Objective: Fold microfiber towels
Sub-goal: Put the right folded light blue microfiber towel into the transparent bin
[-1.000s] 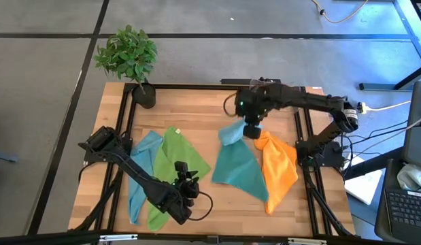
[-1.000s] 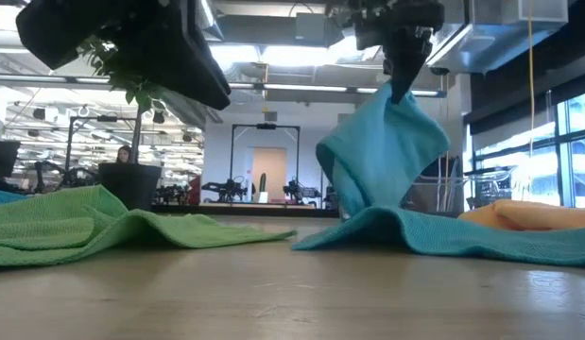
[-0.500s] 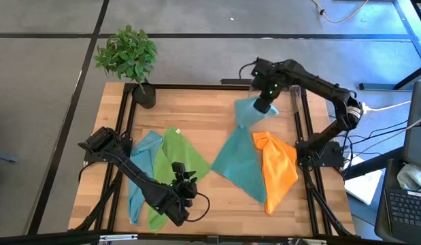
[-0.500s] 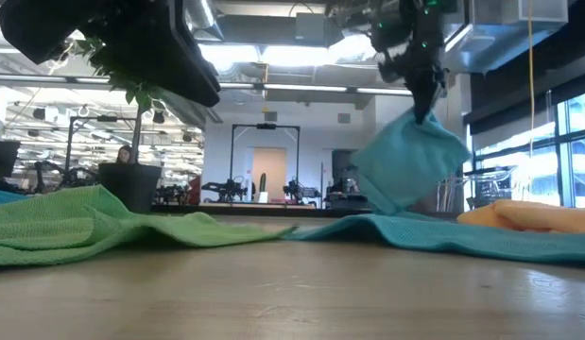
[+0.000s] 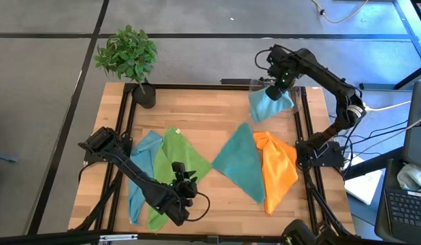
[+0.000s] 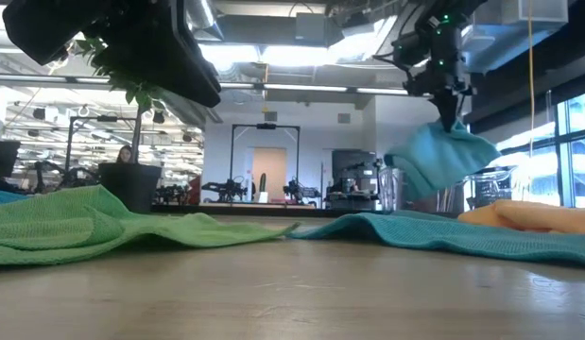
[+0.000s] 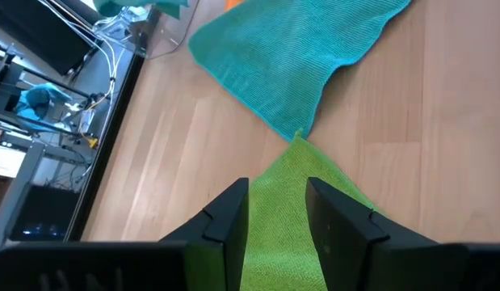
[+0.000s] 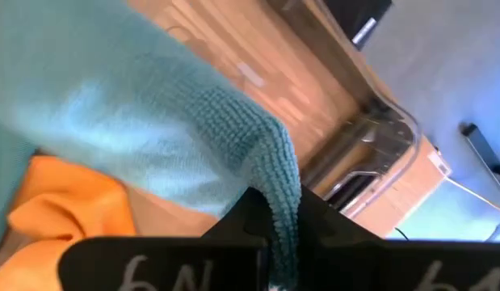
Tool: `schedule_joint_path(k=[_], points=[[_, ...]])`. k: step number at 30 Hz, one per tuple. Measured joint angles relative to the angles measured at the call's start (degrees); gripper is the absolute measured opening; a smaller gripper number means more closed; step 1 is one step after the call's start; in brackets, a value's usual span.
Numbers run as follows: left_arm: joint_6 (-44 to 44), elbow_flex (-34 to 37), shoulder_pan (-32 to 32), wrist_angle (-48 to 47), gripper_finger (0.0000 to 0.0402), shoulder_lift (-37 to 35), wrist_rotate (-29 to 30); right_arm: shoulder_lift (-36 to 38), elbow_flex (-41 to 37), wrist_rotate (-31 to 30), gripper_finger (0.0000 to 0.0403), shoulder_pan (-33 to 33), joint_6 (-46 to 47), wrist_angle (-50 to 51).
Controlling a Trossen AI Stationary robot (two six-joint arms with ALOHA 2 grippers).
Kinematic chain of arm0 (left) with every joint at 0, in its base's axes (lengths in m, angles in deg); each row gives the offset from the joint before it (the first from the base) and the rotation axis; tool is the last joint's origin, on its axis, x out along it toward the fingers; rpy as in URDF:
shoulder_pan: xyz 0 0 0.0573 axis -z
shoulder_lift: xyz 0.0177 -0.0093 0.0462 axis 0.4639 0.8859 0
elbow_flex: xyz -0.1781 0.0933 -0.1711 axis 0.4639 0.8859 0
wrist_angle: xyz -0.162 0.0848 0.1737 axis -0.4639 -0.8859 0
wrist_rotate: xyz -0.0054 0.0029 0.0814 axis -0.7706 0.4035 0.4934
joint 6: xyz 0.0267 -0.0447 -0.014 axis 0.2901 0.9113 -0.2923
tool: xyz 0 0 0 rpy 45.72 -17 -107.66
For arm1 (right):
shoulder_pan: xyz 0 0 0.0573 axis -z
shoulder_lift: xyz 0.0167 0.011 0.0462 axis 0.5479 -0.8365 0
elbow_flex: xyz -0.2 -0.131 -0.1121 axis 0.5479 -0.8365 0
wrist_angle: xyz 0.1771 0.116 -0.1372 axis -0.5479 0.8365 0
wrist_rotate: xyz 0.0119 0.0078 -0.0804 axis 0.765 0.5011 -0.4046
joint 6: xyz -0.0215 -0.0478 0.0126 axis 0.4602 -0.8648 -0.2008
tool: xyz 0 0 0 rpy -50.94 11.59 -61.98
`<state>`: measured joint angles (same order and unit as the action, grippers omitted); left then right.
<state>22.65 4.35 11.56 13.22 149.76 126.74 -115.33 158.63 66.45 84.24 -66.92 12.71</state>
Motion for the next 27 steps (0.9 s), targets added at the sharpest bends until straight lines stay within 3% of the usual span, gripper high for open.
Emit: schedule_joint_path(k=[17, 22, 27], points=[[0.1, 0.0, 0.0, 0.0, 0.0117, 0.0, 0.0, -4.3, -0.1, -0.3, 0.0013, 5.5, -1.4, -2.8], [0.2, 0.0, 0.0, 0.1, 0.0117, 0.0, 0.0, -7.2, -0.1, -4.5, 0.0013, 5.5, -2.7, -4.8], [0.2, 0.0, 0.0, 0.2, 0.0117, 0.0, 0.0, -8.5, -0.1, -5.1, 0.0013, 6.0, -2.8, -7.0]])
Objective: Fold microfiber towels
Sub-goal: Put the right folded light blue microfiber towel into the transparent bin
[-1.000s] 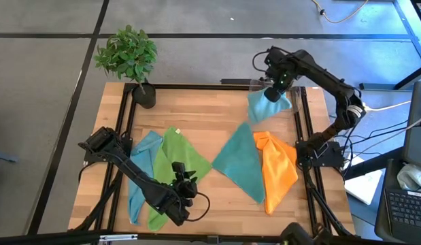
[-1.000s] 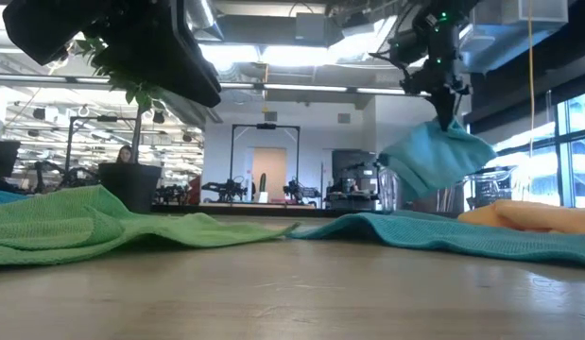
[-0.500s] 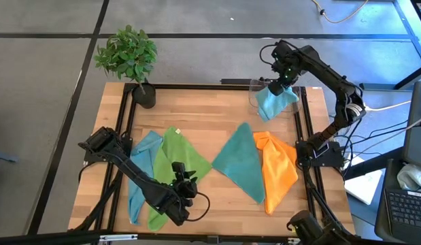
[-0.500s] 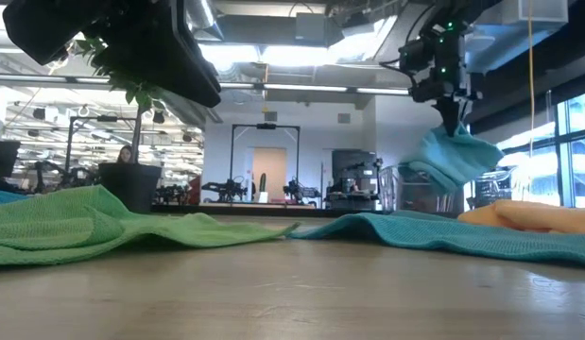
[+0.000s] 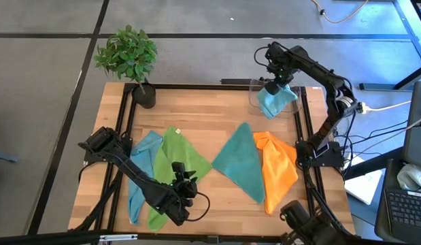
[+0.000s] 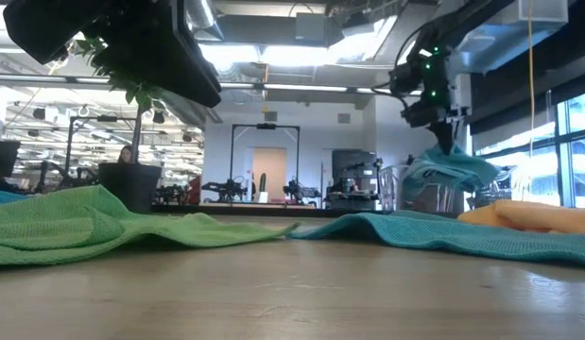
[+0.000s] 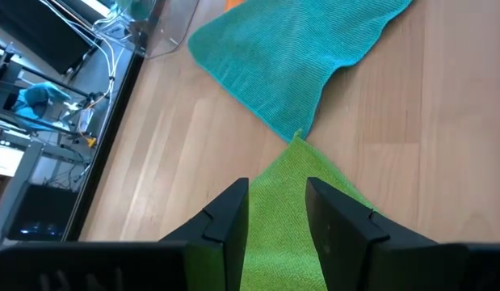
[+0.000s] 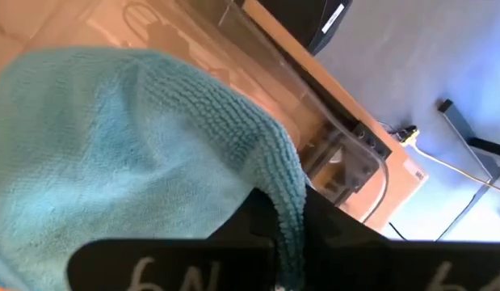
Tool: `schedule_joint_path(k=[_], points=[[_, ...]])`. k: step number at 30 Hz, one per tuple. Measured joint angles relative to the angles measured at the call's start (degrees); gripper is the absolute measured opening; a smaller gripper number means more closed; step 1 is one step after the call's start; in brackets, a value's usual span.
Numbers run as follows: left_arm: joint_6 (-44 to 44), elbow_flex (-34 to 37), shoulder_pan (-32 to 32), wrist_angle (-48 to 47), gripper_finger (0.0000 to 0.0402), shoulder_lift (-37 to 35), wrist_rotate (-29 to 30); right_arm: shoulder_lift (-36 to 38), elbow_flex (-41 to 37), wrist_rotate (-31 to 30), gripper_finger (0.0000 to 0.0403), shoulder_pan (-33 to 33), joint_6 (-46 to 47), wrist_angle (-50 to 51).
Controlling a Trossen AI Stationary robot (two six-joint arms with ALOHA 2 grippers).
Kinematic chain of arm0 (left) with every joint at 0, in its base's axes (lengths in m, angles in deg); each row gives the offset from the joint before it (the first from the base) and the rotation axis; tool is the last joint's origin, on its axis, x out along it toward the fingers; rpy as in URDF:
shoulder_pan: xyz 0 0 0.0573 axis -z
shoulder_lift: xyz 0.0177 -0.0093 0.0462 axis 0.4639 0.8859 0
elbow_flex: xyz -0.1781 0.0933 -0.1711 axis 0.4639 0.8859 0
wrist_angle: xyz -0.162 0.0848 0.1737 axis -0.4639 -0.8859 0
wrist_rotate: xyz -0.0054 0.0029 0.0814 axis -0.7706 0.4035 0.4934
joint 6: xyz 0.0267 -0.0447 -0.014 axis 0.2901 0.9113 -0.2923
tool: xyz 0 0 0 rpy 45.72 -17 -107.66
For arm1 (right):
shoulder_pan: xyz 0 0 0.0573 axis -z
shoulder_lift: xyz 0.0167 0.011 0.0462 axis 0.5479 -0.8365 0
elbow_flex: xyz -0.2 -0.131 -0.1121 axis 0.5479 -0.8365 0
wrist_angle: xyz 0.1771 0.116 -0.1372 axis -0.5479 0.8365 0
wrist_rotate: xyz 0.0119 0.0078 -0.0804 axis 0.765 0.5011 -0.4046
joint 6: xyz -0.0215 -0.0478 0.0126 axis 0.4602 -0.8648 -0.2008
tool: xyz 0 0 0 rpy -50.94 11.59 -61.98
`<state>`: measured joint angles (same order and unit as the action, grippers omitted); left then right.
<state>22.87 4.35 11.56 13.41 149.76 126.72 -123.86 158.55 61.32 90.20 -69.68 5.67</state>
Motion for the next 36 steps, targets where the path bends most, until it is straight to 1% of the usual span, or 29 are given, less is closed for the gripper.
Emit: schedule_joint_path(k=[10, 17, 20, 23, 27, 31, 36], points=[[0.9, 0.0, 0.0, 0.0, 0.0117, 0.0, 0.0, -2.8, 0.0, -1.4, 0.0013, 3.5, 1.3, 1.6], [1.1, 0.0, 0.0, 0.0, 0.0117, 0.0, 0.0, -6.6, 0.0, -1.1, 0.0013, 4.1, 0.3, 2.8], [1.2, 0.0, 0.0, 0.0, 0.0117, 0.0, 0.0, -8.1, 0.0, -1.9, 0.0023, 4.0, -0.5, 2.5], [1.3, 0.0, 0.0, 0.0, 0.0117, 0.0, 0.0, -8.8, 0.0, -4.1, 0.0053, 4.0, -0.5, 2.4], [1.3, 0.0, 0.0, 0.0, 0.0117, 0.0, 0.0, -8.7, 0.0, -8.4, 0.0110, 4.0, -1.7, 2.3], [1.3, 0.0, 0.0, 0.0, 0.0117, 0.0, 0.0, -8.1, 0.3, -8.4, 0.0161, 3.7, -1.8, 2.5], [1.3, 0.0, 0.0, 0.0, 0.0117, 0.0, 0.0, -8.1, 1.7, -8.4, 0.0200, 2.5, -1.5, 7.5]])
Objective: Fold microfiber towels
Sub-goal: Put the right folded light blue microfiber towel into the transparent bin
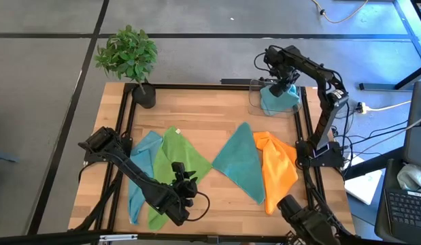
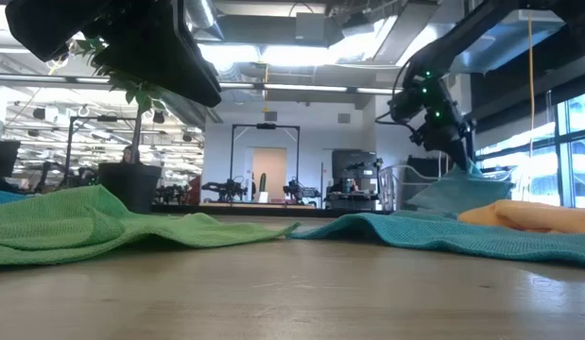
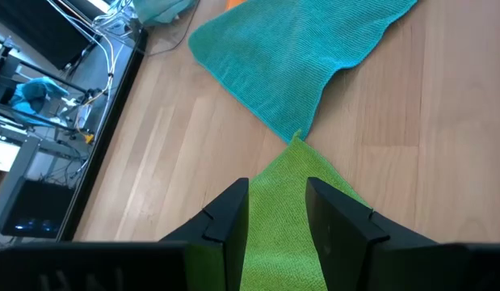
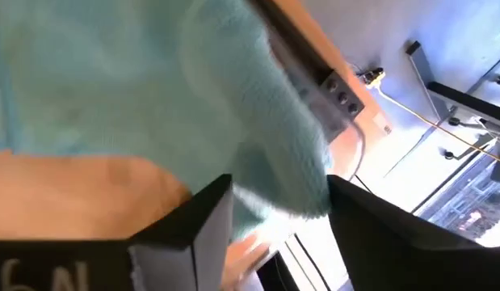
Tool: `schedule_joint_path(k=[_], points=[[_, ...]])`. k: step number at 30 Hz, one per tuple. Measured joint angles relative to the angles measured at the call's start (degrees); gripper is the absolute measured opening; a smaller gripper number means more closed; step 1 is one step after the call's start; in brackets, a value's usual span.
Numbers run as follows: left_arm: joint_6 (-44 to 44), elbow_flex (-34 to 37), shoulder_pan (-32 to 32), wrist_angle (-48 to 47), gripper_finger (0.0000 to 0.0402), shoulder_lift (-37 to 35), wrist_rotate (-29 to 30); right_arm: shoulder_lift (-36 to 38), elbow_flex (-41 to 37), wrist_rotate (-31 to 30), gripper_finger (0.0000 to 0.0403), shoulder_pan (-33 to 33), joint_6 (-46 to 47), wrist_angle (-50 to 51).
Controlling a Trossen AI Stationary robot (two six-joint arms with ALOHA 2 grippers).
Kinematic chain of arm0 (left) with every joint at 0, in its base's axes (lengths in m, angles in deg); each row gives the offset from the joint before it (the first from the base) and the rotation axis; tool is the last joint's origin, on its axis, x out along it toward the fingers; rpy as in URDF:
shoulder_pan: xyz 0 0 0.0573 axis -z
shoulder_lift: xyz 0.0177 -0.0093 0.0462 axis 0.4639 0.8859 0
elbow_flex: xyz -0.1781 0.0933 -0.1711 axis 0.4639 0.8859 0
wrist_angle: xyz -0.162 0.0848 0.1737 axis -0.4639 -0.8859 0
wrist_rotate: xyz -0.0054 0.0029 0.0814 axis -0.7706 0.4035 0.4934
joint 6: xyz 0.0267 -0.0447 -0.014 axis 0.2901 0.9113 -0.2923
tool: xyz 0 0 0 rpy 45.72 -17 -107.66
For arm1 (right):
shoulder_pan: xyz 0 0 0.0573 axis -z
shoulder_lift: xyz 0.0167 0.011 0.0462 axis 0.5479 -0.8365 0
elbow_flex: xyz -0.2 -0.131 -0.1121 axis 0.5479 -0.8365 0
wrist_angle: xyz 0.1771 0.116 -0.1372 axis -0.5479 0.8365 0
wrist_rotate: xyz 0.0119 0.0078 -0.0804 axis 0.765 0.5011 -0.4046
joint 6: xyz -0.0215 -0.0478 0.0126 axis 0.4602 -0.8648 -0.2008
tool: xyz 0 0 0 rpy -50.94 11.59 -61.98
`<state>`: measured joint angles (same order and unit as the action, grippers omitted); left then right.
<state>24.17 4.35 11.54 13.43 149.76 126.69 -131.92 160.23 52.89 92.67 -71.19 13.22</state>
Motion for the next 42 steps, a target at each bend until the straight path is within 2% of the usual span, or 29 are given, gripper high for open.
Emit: schedule_joint_path(k=[9, 15, 18, 23, 33, 42], points=[[0.1, 0.0, 0.0, 0.0, 0.0117, 0.0, 0.0, 0.2, 8.1, -4.7, 0.0208, -2.9, 0.1, 9.3], [0.6, 0.0, 0.0, 0.0, 0.0117, 0.0, 0.0, 3.1, 8.6, 5.6, 0.0196, -6.8, 0.4, 4.0], [1.1, 0.0, 0.1, 0.0, 0.0117, 0.0, 0.0, 2.9, 6.2, 8.2, 0.0175, -8.0, 2.3, 1.3], [1.3, 0.0, 1.0, 0.0, 0.0117, 0.0, 0.0, 2.8, -1.2, 8.1, 0.0121, -8.4, 2.8, -4.5], [1.2, 0.0, 1.0, 0.0, 0.0117, 0.0, 1.2, 2.7, -13.6, 9.5, 0.0009, -5.6, 0.8, -16.5], [1.1, 0.0, 0.9, 0.0, 0.0117, 0.0, 1.3, 2.7, -22.9, 8.6, 0.0008, -5.2, 1.5, -33.0]])
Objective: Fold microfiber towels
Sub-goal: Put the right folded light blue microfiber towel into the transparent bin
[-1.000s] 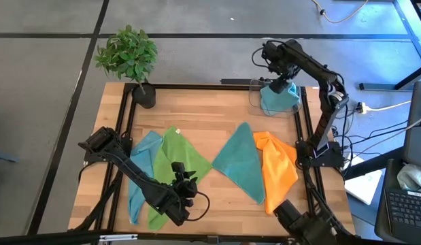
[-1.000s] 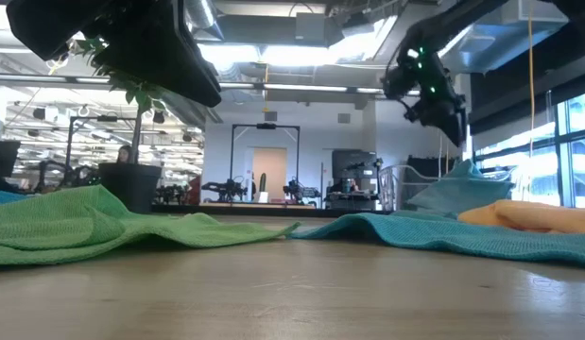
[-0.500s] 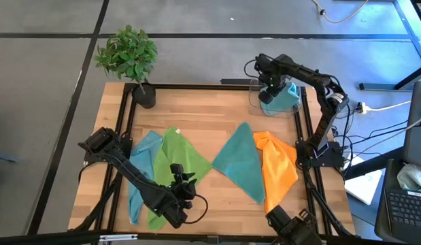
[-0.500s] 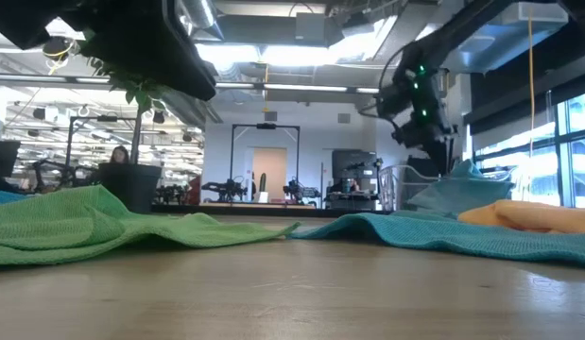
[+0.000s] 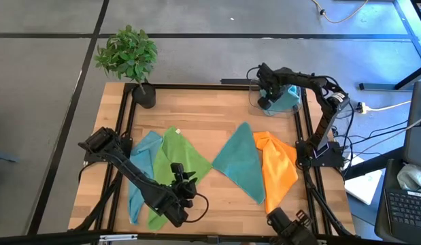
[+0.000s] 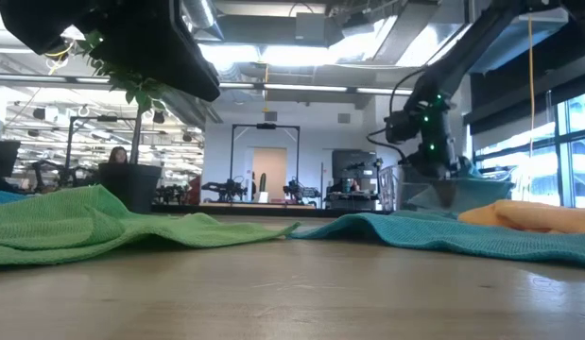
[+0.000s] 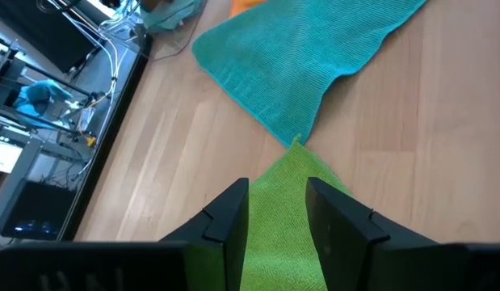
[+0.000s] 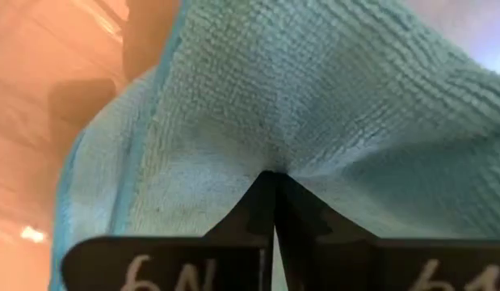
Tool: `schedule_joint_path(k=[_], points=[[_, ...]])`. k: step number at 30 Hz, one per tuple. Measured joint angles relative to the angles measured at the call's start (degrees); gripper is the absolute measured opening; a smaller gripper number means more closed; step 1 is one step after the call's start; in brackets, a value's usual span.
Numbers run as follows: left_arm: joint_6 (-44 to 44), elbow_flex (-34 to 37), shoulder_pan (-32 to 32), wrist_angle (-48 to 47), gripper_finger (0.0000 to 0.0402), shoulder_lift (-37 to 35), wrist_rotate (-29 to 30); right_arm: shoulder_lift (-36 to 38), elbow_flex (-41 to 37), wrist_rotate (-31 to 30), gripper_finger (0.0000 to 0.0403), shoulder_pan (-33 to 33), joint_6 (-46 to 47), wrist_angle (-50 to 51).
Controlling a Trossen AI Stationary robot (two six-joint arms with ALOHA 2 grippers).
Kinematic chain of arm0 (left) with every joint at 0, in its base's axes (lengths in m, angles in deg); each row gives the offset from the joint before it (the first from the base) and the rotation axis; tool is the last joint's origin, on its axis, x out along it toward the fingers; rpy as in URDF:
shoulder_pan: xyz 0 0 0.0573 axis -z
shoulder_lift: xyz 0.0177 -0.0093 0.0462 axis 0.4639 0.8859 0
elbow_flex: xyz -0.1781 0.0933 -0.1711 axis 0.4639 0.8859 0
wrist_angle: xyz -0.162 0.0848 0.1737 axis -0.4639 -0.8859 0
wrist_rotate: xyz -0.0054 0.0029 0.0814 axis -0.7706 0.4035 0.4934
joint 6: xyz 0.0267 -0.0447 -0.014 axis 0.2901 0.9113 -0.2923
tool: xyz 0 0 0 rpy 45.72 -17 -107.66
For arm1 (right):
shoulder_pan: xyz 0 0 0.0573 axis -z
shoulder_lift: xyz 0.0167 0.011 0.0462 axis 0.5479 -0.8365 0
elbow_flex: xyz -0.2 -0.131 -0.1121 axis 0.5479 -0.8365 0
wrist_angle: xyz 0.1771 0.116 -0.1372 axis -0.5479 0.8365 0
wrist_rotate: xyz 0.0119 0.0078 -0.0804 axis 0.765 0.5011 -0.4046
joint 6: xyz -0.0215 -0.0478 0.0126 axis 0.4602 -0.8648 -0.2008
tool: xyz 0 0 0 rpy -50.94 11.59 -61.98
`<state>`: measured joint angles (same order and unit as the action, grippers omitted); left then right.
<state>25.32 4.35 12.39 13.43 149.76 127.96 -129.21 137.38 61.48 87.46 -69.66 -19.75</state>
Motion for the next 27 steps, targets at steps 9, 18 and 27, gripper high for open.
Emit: schedule_joint_path(k=[9, 18, 27], points=[[-0.1, 0.0, 0.0, 0.0, 0.0117, 0.0, 0.2, 0.0, -3.8, 6.7, 0.0012, 0.0, 5.6, -1.7], [-0.1, 0.0, 0.0, 0.0, 0.0117, 0.0, 0.2, 0.0, -3.5, 21.6, 0.0015, -0.1, 13.8, -8.4], [-0.1, 0.0, 0.0, 0.0, 0.0117, 0.0, 0.2, -0.1, -3.5, 41.3, 0.0005, -0.1, 18.0, -17.5]])
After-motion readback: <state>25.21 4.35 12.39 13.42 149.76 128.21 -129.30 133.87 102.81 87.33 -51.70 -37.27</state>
